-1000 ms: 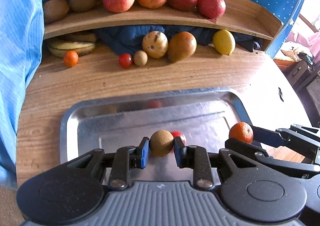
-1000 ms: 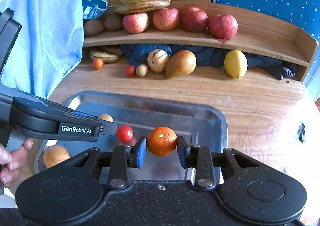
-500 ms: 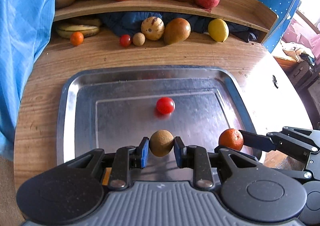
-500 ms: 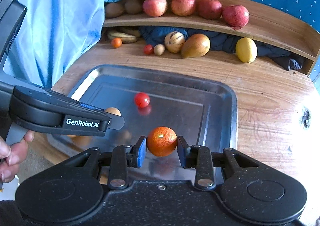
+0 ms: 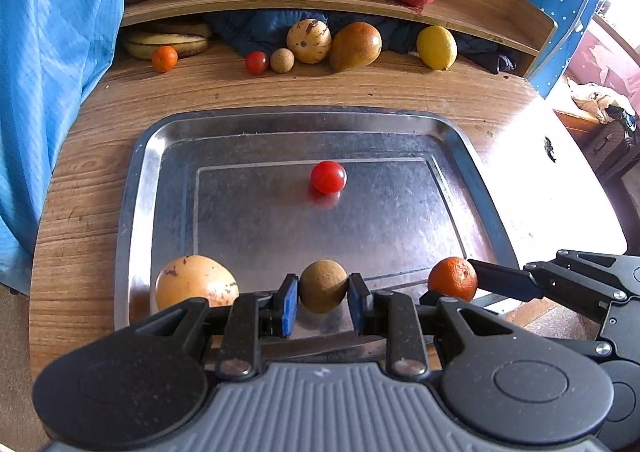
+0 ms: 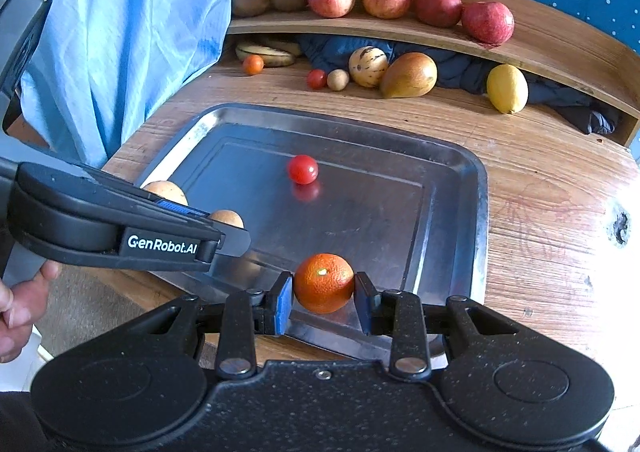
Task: Organize fruits
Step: 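Carry the tangerine with the right tool while the left carries the kiwi over the tray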
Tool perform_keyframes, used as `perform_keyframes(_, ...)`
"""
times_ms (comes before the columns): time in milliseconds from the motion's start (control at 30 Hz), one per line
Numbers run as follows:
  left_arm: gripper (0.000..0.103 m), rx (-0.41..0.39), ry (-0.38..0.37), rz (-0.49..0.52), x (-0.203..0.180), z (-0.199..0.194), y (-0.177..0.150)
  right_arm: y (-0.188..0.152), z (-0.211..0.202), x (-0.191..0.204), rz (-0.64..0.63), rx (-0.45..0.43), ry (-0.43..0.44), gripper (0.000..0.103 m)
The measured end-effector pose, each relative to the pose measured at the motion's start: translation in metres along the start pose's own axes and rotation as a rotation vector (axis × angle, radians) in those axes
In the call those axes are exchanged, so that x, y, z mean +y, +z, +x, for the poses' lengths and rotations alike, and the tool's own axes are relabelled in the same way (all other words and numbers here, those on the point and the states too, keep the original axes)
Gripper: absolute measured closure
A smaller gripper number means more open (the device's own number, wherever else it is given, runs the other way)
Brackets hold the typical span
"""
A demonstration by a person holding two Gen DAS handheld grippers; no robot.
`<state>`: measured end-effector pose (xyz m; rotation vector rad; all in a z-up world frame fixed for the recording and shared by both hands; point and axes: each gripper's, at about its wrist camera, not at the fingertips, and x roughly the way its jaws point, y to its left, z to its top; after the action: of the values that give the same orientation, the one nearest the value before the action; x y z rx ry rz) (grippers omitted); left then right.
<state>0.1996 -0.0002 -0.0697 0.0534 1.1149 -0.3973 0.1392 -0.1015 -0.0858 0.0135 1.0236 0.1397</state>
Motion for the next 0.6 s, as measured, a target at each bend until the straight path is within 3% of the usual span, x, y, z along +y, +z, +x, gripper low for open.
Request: perform_keyframes(600, 0.074, 0.029, 0.033, -0.045, 0.0065, 0.0016, -0.0045, -0.0007, 0.0089, -0.0019, -0.020, 0.022, 0.010, 0.068)
